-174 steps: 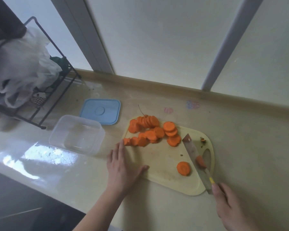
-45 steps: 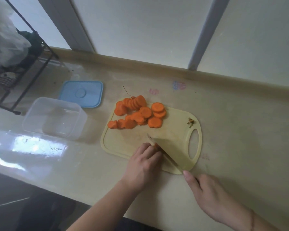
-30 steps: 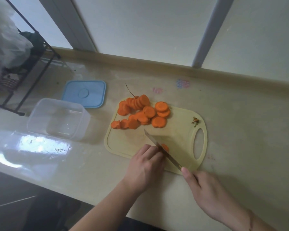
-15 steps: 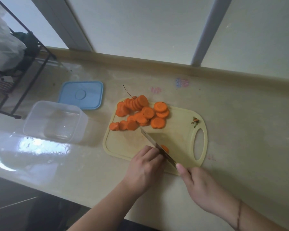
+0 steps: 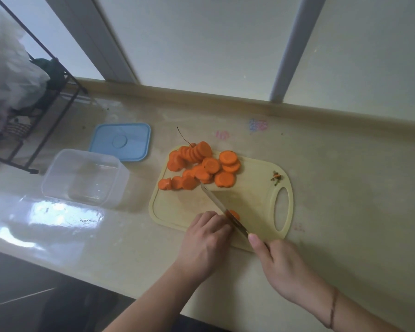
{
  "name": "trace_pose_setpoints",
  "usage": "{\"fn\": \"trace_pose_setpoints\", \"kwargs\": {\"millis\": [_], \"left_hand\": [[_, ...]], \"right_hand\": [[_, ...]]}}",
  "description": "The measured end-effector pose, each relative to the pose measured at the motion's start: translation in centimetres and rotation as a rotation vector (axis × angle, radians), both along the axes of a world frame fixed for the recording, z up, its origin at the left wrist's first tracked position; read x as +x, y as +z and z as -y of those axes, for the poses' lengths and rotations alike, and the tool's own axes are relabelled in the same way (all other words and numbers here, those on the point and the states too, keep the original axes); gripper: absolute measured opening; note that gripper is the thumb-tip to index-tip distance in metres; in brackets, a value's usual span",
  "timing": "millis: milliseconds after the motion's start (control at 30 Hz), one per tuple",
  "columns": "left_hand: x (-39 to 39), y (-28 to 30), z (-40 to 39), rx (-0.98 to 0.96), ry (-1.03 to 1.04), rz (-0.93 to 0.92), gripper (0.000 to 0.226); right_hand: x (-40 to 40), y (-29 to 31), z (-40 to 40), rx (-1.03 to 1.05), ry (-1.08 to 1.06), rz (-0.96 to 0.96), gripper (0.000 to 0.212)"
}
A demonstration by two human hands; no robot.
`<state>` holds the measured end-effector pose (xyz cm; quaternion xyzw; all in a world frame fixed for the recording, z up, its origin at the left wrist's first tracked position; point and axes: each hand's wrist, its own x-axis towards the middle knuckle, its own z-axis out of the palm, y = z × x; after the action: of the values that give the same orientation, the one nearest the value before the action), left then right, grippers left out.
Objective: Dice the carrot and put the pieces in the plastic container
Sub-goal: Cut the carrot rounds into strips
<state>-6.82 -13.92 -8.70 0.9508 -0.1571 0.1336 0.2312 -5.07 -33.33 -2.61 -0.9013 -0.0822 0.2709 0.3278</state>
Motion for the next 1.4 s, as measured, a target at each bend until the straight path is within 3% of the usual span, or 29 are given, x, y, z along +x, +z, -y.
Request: {"fn": "trace_pose_setpoints", "kwargs": {"millis": [267,500,600,733,1000,1400], "left_hand": [[0.2,0.3,-0.2,0.016,-0.026,-0.019,0.022],[0.3,0.6,-0.6,0.117,-0.046,0.023,0.014],[0.1,0.2,-0.8,0.089,-0.059,0.017,0.022],[-0.3,-0.2,-0.9,0.084,-0.068,0.017,0.008],[-0.6,-0.2,-0.5,0.087,-0.044,0.011,0.003],[-0.7,0.0,-0.5,0.077,-0.01,0.028,0.008]], "right_hand": [[-0.8,0.8,1.3,0.012,0.032,-0.015,0.07],[-1.6,1.0,2.3,-0.007,0.051,-0.024,0.056],[-1.8,0.9,2.6,-0.025,0.033,-0.045,0.072],[-1.6,0.9,2.0,-0.047,-0.005,-0.054,0.081],[2.1,0.0,-2.4,-0.005,0.027,-0.06,0.069],[-0.4,0.8,0.3,-0.001,0.057,-0.005,0.068]]}}
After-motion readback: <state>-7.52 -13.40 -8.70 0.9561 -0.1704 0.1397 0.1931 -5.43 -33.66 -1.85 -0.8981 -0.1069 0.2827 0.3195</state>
